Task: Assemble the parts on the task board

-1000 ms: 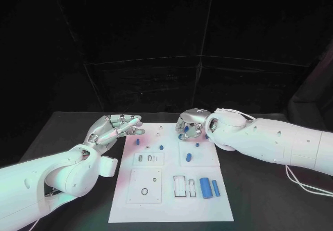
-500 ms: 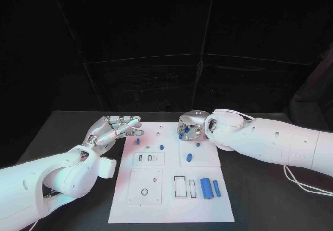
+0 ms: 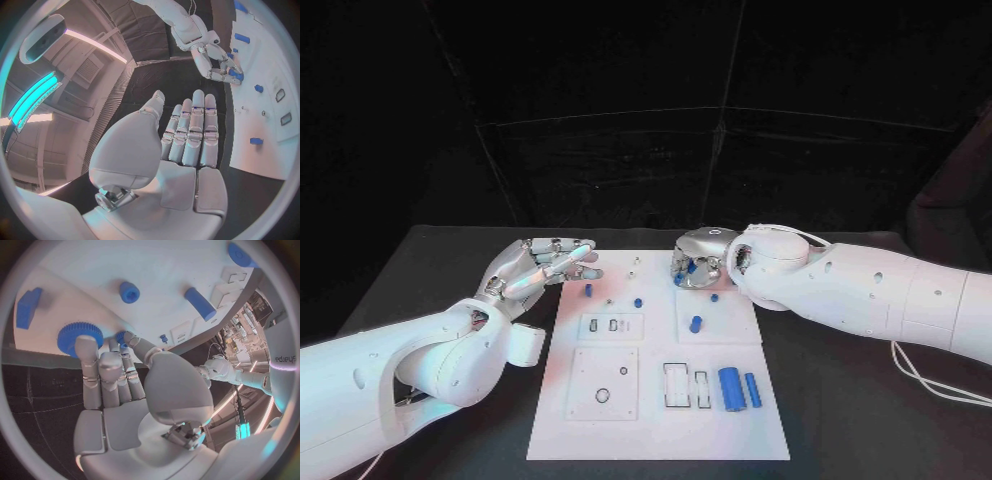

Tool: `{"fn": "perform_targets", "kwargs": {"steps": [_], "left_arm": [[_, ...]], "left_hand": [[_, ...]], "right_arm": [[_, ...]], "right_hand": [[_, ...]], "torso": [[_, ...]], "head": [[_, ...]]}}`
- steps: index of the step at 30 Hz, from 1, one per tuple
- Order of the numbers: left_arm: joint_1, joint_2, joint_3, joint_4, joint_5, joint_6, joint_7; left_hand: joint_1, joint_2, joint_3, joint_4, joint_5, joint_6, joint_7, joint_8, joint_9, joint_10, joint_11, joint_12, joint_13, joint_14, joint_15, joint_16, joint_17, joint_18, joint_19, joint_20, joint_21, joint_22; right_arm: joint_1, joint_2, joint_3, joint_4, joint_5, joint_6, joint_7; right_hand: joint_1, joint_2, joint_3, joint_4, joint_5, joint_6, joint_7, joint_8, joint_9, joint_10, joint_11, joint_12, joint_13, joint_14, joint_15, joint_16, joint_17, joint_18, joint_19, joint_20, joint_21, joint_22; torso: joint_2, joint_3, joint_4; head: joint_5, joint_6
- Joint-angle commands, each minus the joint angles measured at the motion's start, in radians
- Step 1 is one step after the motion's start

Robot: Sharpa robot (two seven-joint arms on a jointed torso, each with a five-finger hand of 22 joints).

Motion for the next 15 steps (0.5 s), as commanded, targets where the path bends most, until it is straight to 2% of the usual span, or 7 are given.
{"fn": "perform_targets", "kwargs": {"steps": [1, 5, 6, 9, 11, 15], "left_arm": [[0.002, 0.000, 0.001, 0.000, -0.006, 0.016, 0.001], [0.002, -0.001, 0.001, -0.001, -0.006, 0.016, 0.001], [0.002, -0.001, 0.001, -0.001, -0.006, 0.016, 0.001], [0.002, -0.001, 0.001, -0.002, -0.006, 0.016, 0.001], [0.002, -0.002, 0.001, -0.002, -0.006, 0.017, 0.000], [0.003, -0.002, 0.001, -0.003, -0.006, 0.018, 0.001]], "left_hand": [[-0.005, 0.004, -0.001, -0.007, 0.002, 0.004, 0.005, -0.004, -0.001, 0.001, 0.007, -0.006, -0.001, -0.002, 0.003, -0.007, 0.001, 0.005, 0.002, 0.004, -0.005, -0.001], [-0.005, 0.004, -0.001, -0.007, 0.002, 0.004, 0.005, -0.004, -0.001, 0.001, 0.007, -0.006, -0.001, -0.002, 0.003, -0.007, 0.001, 0.005, 0.002, 0.004, -0.005, -0.001], [-0.005, 0.004, -0.001, -0.007, 0.002, 0.004, 0.005, -0.004, -0.001, 0.001, 0.007, -0.006, -0.001, -0.002, 0.003, -0.007, 0.001, 0.005, 0.002, 0.004, -0.005, -0.001], [-0.005, 0.004, -0.001, -0.007, 0.002, 0.004, 0.005, -0.004, -0.001, 0.001, 0.007, -0.006, -0.001, -0.002, 0.003, -0.007, 0.001, 0.005, 0.002, 0.004, -0.005, -0.001], [-0.004, 0.006, 0.000, -0.009, 0.002, 0.004, 0.006, -0.006, -0.001, 0.001, 0.008, -0.008, -0.001, -0.003, 0.003, -0.010, 0.002, 0.005, 0.002, 0.005, -0.008, -0.003], [-0.004, 0.006, 0.000, -0.009, 0.002, 0.004, 0.006, -0.006, -0.001, 0.001, 0.008, -0.008, -0.001, -0.003, 0.003, -0.010, 0.002, 0.005, 0.002, 0.005, -0.008, -0.003]], "right_arm": [[0.001, 0.001, -0.001, 0.002, -0.002, -0.017, 0.006], [0.001, -0.004, -0.001, 0.007, 0.017, -0.071, 0.018], [0.001, -0.006, -0.001, 0.011, 0.024, -0.097, 0.019], [0.001, -0.009, 0.000, 0.018, 0.032, -0.137, 0.017], [0.001, -0.006, 0.013, 0.020, 0.037, -0.167, 0.009], [0.001, 0.004, 0.028, 0.018, 0.041, -0.200, -0.009]], "right_hand": [[-0.010, 0.004, 0.016, 0.009, -0.012, 0.015, -0.004, 0.005, 0.004, 0.015, -0.001, 0.003, 0.001, 0.026, -0.006, 0.017, 0.016, -0.022, 0.009, -0.001, 0.017, 0.022], [-0.014, 0.002, 0.027, 0.020, -0.022, 0.025, -0.007, 0.006, 0.006, 0.026, -0.004, 0.003, 0.002, 0.023, -0.008, 0.026, 0.020, -0.023, 0.008, -0.002, 0.027, 0.031], [-0.016, -0.001, 0.034, 0.026, -0.024, 0.030, -0.009, 0.007, 0.006, 0.033, -0.005, 0.003, 0.002, 0.022, -0.010, 0.037, 0.031, -0.025, 0.012, -0.003, 0.039, 0.049], [-0.016, -0.005, 0.042, 0.031, -0.016, 0.032, -0.010, 0.005, 0.006, 0.036, -0.005, 0.001, 0.002, 0.021, -0.010, 0.044, 0.036, -0.027, 0.014, -0.004, 0.048, 0.059], [-0.014, -0.009, 0.047, 0.033, -0.008, 0.033, -0.010, 0.004, 0.006, 0.036, -0.006, 0.000, 0.001, 0.020, -0.010, 0.046, 0.035, -0.027, 0.013, -0.004, 0.051, 0.062], [-0.011, -0.015, 0.054, 0.033, -0.002, 0.033, -0.009, 0.002, 0.005, 0.035, -0.006, -0.001, 0.001, 0.018, -0.010, 0.048, 0.035, -0.027, 0.011, -0.004, 0.054, 0.063]], "torso": [[0.001, 0.0002, -0.0004], [0.001, -0.0005, -0.0011], [0.001, -0.0010, -0.0011], [0.002, -0.0018, -0.0009], [0.002, -0.0024, -0.0011], [0.003, -0.0030, 0.0001]], "head": [[0.002, -0.002], [0.001, -0.001], [0.002, -0.001], [0.003, 0.001], [0.004, 0.002], [0.004, 0.006]]}}
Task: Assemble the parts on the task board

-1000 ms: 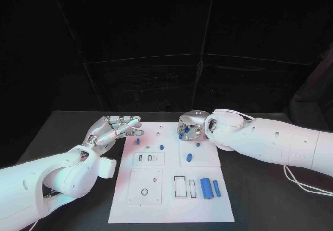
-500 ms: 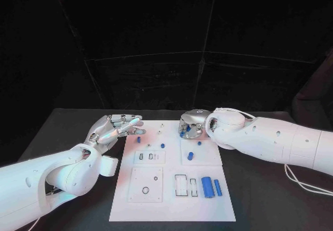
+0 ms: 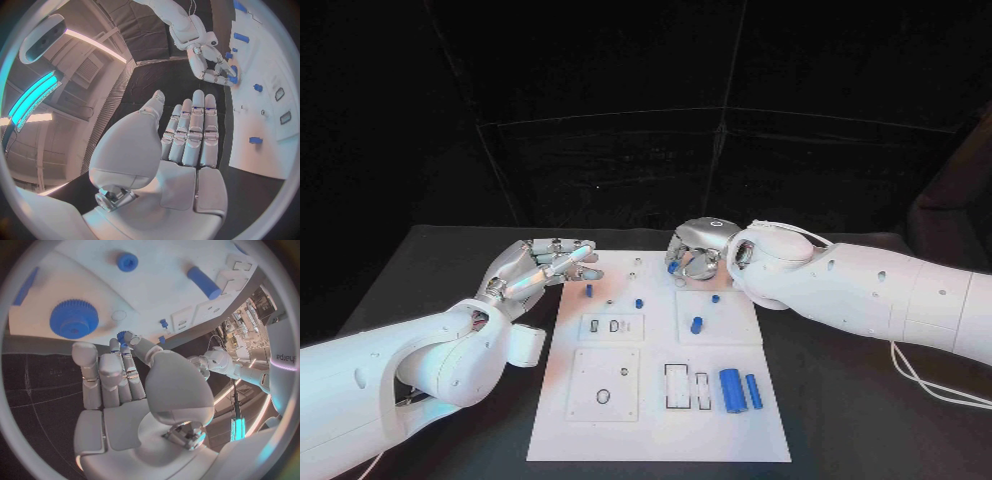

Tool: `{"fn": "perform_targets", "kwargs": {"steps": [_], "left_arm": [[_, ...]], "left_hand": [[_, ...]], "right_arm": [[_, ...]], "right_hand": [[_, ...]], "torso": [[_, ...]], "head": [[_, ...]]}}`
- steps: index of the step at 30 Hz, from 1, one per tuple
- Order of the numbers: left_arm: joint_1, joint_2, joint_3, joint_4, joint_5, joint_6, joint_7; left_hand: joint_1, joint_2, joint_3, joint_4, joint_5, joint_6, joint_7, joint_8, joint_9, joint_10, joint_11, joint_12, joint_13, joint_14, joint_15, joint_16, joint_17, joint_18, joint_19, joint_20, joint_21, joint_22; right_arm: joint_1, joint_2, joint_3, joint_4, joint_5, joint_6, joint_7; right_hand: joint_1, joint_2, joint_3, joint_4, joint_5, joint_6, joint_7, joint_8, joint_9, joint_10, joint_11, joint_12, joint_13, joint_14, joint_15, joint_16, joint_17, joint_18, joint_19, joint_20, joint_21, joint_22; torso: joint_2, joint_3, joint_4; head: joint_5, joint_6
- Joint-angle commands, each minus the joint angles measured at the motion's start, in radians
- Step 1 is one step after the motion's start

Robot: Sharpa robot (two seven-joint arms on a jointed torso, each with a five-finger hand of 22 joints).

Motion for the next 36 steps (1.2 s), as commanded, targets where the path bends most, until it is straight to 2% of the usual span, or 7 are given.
{"fn": "perform_targets", "kwargs": {"steps": [1, 9, 20, 24, 30, 32, 36], "left_arm": [[0.002, 0.000, 0.001, 0.000, -0.006, 0.015, 0.003], [0.003, 0.001, 0.001, -0.003, -0.006, 0.017, 0.002], [0.008, 0.003, 0.001, -0.002, -0.006, 0.019, 0.000], [0.012, 0.004, 0.001, -0.001, -0.006, 0.018, -0.001], [0.017, 0.004, 0.001, -0.004, -0.006, 0.018, -0.001], [0.018, 0.005, 0.001, -0.005, -0.006, 0.018, -0.001], [0.019, 0.005, 0.001, -0.005, -0.006, 0.018, -0.002]], "left_hand": [[-0.004, 0.006, 0.000, -0.004, 0.002, 0.004, 0.006, -0.006, -0.001, 0.001, 0.008, -0.003, -0.001, -0.003, 0.003, -0.002, 0.001, 0.006, 0.002, 0.005, -0.004, -0.001], [-0.004, 0.006, 0.000, -0.004, 0.002, 0.004, 0.006, -0.006, -0.001, 0.001, 0.008, -0.003, -0.001, -0.003, 0.003, -0.002, 0.001, 0.006, 0.002, 0.005, -0.004, -0.001], [-0.004, 0.007, 0.000, -0.006, 0.002, 0.004, 0.006, -0.007, -0.001, 0.001, 0.008, -0.004, 0.000, -0.003, 0.004, -0.004, 0.001, 0.006, 0.002, 0.005, -0.005, -0.002], [-0.004, 0.007, 0.000, -0.007, 0.002, 0.004, 0.006, -0.008, -0.001, 0.001, 0.008, -0.005, 0.000, -0.004, 0.004, -0.005, 0.002, 0.006, 0.002, 0.006, -0.006, -0.002], [-0.004, 0.007, 0.000, -0.007, 0.002, 0.004, 0.006, -0.008, -0.001, 0.001, 0.008, -0.005, 0.000, -0.004, 0.004, -0.005, 0.002, 0.006, 0.002, 0.006, -0.006, -0.002], [-0.004, 0.007, 0.000, -0.007, 0.002, 0.004, 0.006, -0.008, -0.001, 0.001, 0.008, -0.005, 0.000, -0.004, 0.004, -0.005, 0.002, 0.006, 0.002, 0.006, -0.006, -0.002], [-0.004, 0.007, 0.000, -0.007, 0.002, 0.004, 0.006, -0.008, -0.001, 0.001, 0.008, -0.005, 0.000, -0.004, 0.004, -0.005, 0.002, 0.006, 0.002, 0.006, -0.006, -0.002]], "right_arm": [[0.003, 0.013, 0.008, -0.003, 0.019, -0.098, -0.020], [0.004, 0.067, 0.018, -0.051, 0.021, -0.113, -0.045], [0.011, 0.147, 0.021, -0.118, 0.019, -0.065, -0.057], [0.012, 0.164, 0.021, -0.133, 0.017, -0.045, -0.060], [0.012, 0.182, 0.021, -0.155, 0.012, -0.034, -0.066], [0.012, 0.186, 0.021, -0.159, 0.006, -0.031, -0.070], [0.012, 0.190, 0.021, -0.162, -0.003, -0.022, -0.077]], "right_hand": [[-0.003, -0.013, 0.010, 0.003, 0.006, 0.005, 0.000, -0.002, 0.005, 0.005, 0.000, -0.001, 0.000, 0.022, -0.006, 0.008, 0.003, -0.013, 0.008, -0.001, 0.007, 0.005], [-0.003, -0.022, 0.018, 0.005, 0.010, 0.002, 0.002, -0.006, 0.004, 0.000, 0.002, -0.003, -0.001, 0.023, -0.004, 0.022, 0.019, -0.014, 0.010, 0.000, 0.016, 0.016], [-0.005, -0.034, 0.027, 0.012, 0.011, -0.006, 0.006, -0.010, 0.002, -0.010, 0.006, -0.004, -0.001, 0.024, -0.001, 0.035, 0.029, -0.016, 0.010, 0.003, 0.026, 0.025], [-0.006, -0.037, 0.029, 0.015, 0.008, -0.009, 0.007, -0.011, 0.001, -0.014, 0.007, -0.004, -0.001, 0.023, 0.000, 0.036, 0.028, -0.015, 0.008, 0.004, 0.027, 0.025], [-0.007, -0.041, 0.034, 0.020, 0.005, -0.017, 0.009, -0.012, 0.000, -0.022, 0.010, -0.004, -0.001, 0.021, 0.002, 0.040, 0.029, -0.015, 0.006, 0.006, 0.030, 0.027], [-0.006, -0.043, 0.035, 0.021, 0.005, -0.018, 0.010, -0.012, 0.000, -0.024, 0.010, -0.005, -0.001, 0.021, 0.003, 0.042, 0.031, -0.016, 0.007, 0.007, 0.032, 0.030], [-0.006, -0.044, 0.036, 0.021, 0.006, -0.019, 0.010, -0.012, 0.000, -0.026, 0.011, -0.004, -0.001, 0.021, 0.003, 0.044, 0.034, -0.016, 0.006, 0.007, 0.033, 0.031]], "torso": [[0.002, -0.0007, 0.0011], [0.006, 0.0011, 0.0053], [0.021, -0.0033, 0.0177], [0.026, -0.0048, 0.0197], [0.032, -0.0051, 0.0222], [0.034, -0.0061, 0.0229], [0.035, -0.0069, 0.0247]], "head": [[0.002, 0.004], [0.006, 0.006], [-0.004, 0.012], [-0.013, 0.015], [-0.011, 0.012], [-0.020, 0.014], [-0.018, 0.013]]}}
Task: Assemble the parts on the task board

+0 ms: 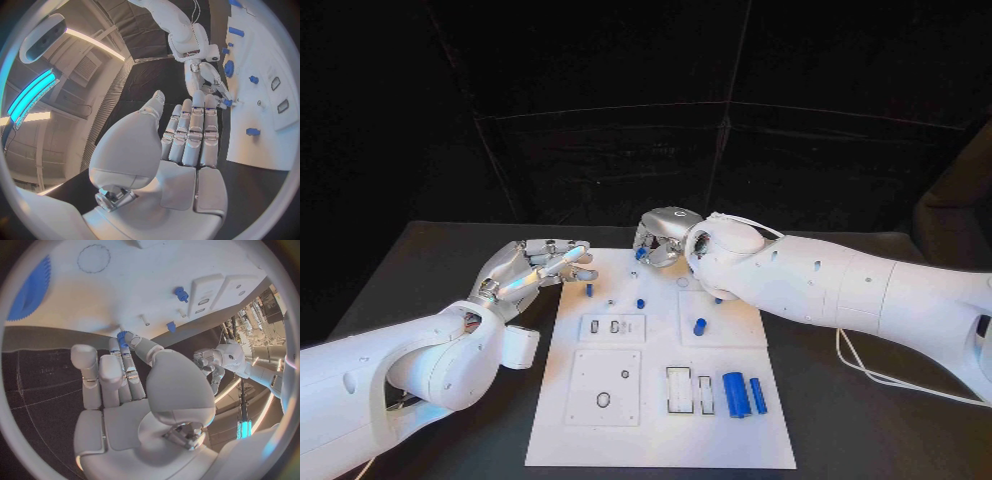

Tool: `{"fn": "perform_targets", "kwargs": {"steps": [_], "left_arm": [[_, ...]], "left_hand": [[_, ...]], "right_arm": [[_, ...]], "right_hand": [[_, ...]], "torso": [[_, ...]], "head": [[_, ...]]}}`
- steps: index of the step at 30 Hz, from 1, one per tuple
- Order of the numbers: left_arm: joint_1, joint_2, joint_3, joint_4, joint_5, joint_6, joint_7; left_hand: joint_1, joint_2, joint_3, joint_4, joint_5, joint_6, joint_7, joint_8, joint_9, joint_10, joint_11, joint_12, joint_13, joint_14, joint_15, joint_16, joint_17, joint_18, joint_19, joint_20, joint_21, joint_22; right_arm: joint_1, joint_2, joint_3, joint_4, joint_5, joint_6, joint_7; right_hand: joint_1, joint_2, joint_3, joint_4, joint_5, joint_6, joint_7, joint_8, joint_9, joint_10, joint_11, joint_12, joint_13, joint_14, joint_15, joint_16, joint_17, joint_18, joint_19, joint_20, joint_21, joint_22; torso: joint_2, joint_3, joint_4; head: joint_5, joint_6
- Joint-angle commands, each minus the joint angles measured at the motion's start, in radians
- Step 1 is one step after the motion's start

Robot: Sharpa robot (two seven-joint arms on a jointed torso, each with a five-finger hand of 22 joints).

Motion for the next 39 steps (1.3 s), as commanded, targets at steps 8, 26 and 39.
{"fn": "perform_targets", "kwargs": {"steps": [8, 26, 39], "left_arm": [[0.003, 0.001, 0.001, -0.001, -0.005, 0.018, -0.001], [0.005, 0.001, 0.001, -0.003, -0.005, 0.020, -0.003], [0.006, -0.004, 0.001, -0.010, -0.005, 0.038, -0.009]], "left_hand": [[-0.004, 0.006, 0.000, -0.008, 0.001, 0.004, 0.006, -0.006, -0.001, 0.001, 0.008, -0.007, -0.001, -0.005, 0.005, -0.008, 0.002, 0.006, 0.001, 0.006, -0.008, -0.003], [-0.005, 0.006, -0.001, -0.010, 0.001, 0.004, 0.007, -0.007, -0.001, 0.000, 0.009, -0.009, -0.001, -0.005, 0.005, -0.010, 0.002, 0.006, 0.001, 0.007, -0.010, -0.004], [-0.002, 0.009, 0.001, -0.014, 0.001, 0.004, 0.007, -0.009, -0.001, 0.000, 0.009, -0.013, -0.001, -0.005, 0.006, -0.013, 0.003, 0.006, 0.002, 0.007, -0.012, -0.005]], "right_arm": [[0.003, 0.003, 0.001, 0.001, -0.026, 0.031, -0.020], [0.003, 0.003, 0.001, -0.001, -0.028, -0.028, -0.023], [0.018, -0.159, 0.011, 0.156, 0.104, -0.073, -0.030]], "right_hand": [[-0.002, -0.012, 0.008, 0.000, 0.000, -0.010, 0.000, -0.002, 0.001, -0.008, -0.001, -0.004, -0.001, 0.021, 0.004, 0.007, 0.000, -0.017, 0.002, 0.004, 0.007, 0.004], [-0.003, -0.099, -0.119, 0.033, -0.033, -0.226, 0.032, -0.002, -0.002, -0.171, 0.033, 0.007, 0.001, -0.031, 0.032, -0.105, -0.180, 0.017, -0.110, 0.034, -0.100, -0.188], [-0.004, -0.099, -0.184, 0.079, 0.023, -0.152, 0.017, 0.012, 0.004, 0.033, 0.000, 0.116, 0.029, 0.022, 0.009, 0.032, 0.006, -0.017, 0.000, 0.018, 0.020, 0.013]], "torso": [[0.004, 0.0000, 0.0016], [0.006, 0.0009, 0.0012], [0.005, 0.0036, -0.0075]], "head": [[-0.002, -0.008], [0.009, -0.001], [0.003, 0.007]]}}
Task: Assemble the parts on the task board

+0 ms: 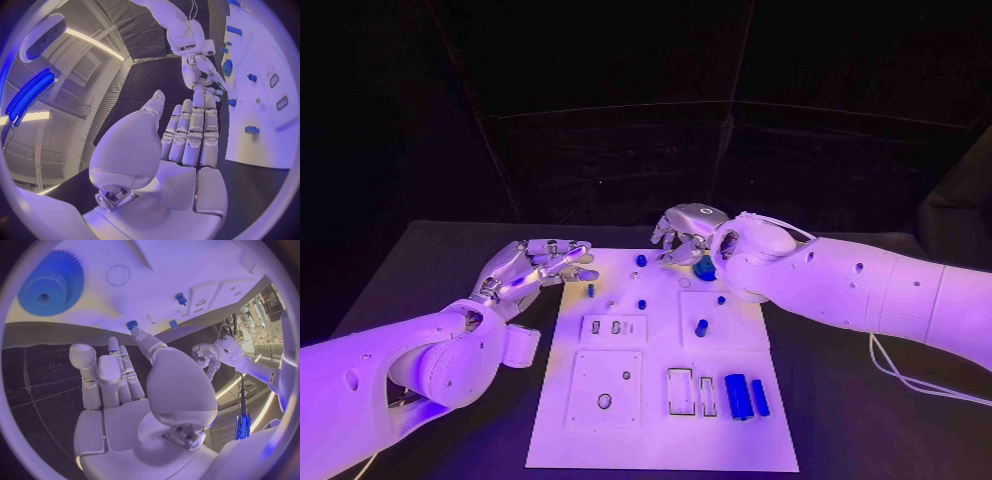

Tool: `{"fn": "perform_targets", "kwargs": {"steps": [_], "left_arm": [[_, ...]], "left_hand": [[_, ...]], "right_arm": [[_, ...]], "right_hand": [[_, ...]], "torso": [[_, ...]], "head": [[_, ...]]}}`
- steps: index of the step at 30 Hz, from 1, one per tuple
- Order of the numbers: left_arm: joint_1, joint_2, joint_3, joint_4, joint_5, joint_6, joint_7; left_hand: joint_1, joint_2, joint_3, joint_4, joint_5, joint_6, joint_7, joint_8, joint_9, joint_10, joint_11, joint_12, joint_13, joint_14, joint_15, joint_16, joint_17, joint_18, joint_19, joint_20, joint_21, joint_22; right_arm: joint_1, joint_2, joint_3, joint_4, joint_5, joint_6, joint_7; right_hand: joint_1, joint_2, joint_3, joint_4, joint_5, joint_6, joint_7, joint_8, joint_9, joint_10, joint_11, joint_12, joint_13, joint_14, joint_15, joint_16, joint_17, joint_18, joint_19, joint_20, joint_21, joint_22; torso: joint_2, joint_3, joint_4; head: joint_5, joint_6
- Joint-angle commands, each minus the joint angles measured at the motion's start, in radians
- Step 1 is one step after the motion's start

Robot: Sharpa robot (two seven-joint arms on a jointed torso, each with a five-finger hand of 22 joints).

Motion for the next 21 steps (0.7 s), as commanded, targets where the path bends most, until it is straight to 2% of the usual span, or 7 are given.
{"fn": "perform_targets", "kwargs": {"steps": [1, 5, 8, 9, 11, 16, 21], "left_arm": [[0.001, -0.001, 0.001, -0.001, -0.005, 0.025, -0.001], [0.001, -0.003, 0.001, -0.002, -0.005, 0.027, -0.001], [0.001, -0.003, 0.001, -0.002, -0.005, 0.028, -0.001], [0.001, -0.003, 0.001, -0.003, -0.005, 0.028, -0.001], [0.001, -0.003, 0.001, -0.003, -0.005, 0.029, -0.001], [0.001, -0.001, 0.000, -0.005, -0.005, 0.031, -0.001], [0.001, 0.000, 0.000, -0.007, -0.005, 0.032, -0.001]], "left_hand": [[-0.001, 0.010, -0.001, -0.006, 0.001, 0.001, 0.004, -0.006, -0.001, 0.000, 0.009, -0.005, -0.001, -0.001, 0.002, -0.005, 0.001, 0.006, 0.002, 0.007, -0.005, -0.001], [-0.001, 0.010, -0.001, -0.006, 0.001, 0.001, 0.004, -0.006, -0.001, 0.000, 0.009, -0.005, -0.001, -0.001, 0.002, -0.006, 0.001, 0.006, 0.002, 0.007, -0.005, -0.002], [0.000, 0.011, 0.000, -0.007, 0.001, 0.002, 0.003, -0.007, -0.001, 0.001, 0.009, -0.006, -0.001, -0.001, 0.002, -0.006, 0.002, 0.006, 0.002, 0.007, -0.006, -0.002], [0.000, 0.011, 0.000, -0.007, 0.001, 0.002, 0.003, -0.007, -0.001, 0.001, 0.009, -0.006, -0.001, -0.001, 0.002, -0.006, 0.002, 0.006, 0.002, 0.007, -0.006, -0.002], [0.000, 0.011, 0.000, -0.007, 0.001, 0.002, 0.003, -0.007, -0.001, 0.001, 0.009, -0.006, -0.001, -0.001, 0.002, -0.006, 0.002, 0.006, 0.002, 0.007, -0.006, -0.002], [0.000, 0.011, 0.000, -0.007, 0.001, 0.002, 0.003, -0.007, -0.001, 0.001, 0.009, -0.006, -0.001, -0.001, 0.002, -0.006, 0.002, 0.006, 0.002, 0.007, -0.006, -0.002], [0.000, 0.011, 0.000, -0.007, 0.001, 0.002, 0.003, -0.007, -0.001, 0.001, 0.009, -0.006, -0.001, -0.001, 0.002, -0.006, 0.002, 0.006, 0.002, 0.007, -0.006, -0.002]], "right_arm": [[0.007, -0.047, 0.009, 0.048, 0.090, -0.017, -0.025], [0.010, -0.125, 0.017, 0.109, 0.125, 0.026, -0.067], [0.011, -0.176, 0.019, 0.141, 0.138, 0.062, -0.104], [0.011, -0.188, 0.020, 0.149, 0.141, 0.073, -0.114], [0.011, -0.206, 0.020, 0.158, 0.144, 0.088, -0.130], [0.011, -0.227, 0.021, 0.167, 0.148, 0.121, -0.162], [0.011, -0.228, 0.021, 0.165, 0.149, 0.159, -0.184]], "right_hand": [[-0.002, -0.015, -0.027, 0.010, 0.002, 0.004, -0.011, -0.006, -0.003, 0.079, -0.018, 0.043, 0.021, 0.018, -0.017, 0.023, 0.030, -0.019, 0.012, -0.009, 0.016, 0.025], [0.012, -0.034, -0.107, 0.036, 0.018, -0.001, -0.035, -0.009, -0.004, 0.181, -0.047, 0.150, 0.097, 0.027, -0.043, 0.065, 0.091, -0.030, 0.042, -0.036, 0.052, 0.086], [0.035, -0.035, -0.192, 0.074, 0.040, -0.012, -0.039, -0.009, -0.005, 0.199, -0.055, 0.279, 0.214, 0.039, -0.049, 0.122, 0.186, -0.046, 0.078, -0.045, 0.095, 0.166], [0.072, -0.025, -0.269, 0.125, 0.049, -0.028, -0.030, -0.007, -0.004, 0.179, -0.061, 0.525, 0.470, 0.044, -0.052, 0.159, 0.244, -0.056, 0.095, -0.038, 0.122, 0.212], [0.099, -0.023, -0.309, 0.179, 0.054, -0.045, -0.028, -0.007, -0.005, 0.177, -0.048, 0.755, 0.722, 0.049, -0.039, 0.194, 0.308, -0.060, 0.112, -0.038, 0.146, 0.259], [0.150, -0.042, -0.353, 0.281, 0.066, -0.063, -0.012, 0.001, -0.004, 0.198, -0.034, 1.038, 1.038, 0.056, -0.030, 0.234, 0.381, -0.070, 0.130, -0.022, 0.177, 0.315], [0.174, -0.044, -0.369, 0.335, 0.086, -0.071, -0.008, 0.008, -0.003, 0.265, -0.024, 1.217, 1.245, 0.074, -0.019, 0.288, 0.501, -0.070, 0.133, -0.014, 0.178, 0.313]], "torso": [[-0.001, 0.0013, -0.0047], [-0.002, 0.0031, -0.0076], [-0.002, 0.0034, -0.0085], [-0.002, 0.0034, -0.0089], [-0.001, 0.0027, -0.0075], [0.000, 0.0034, -0.0076], [0.000, 0.0023, -0.0032]], "head": [[-0.006, 0.001], [-0.006, 0.003], [-0.007, 0.005], [-0.007, 0.005], [-0.009, 0.007], [-0.012, 0.008], [-0.018, 0.008]]}}
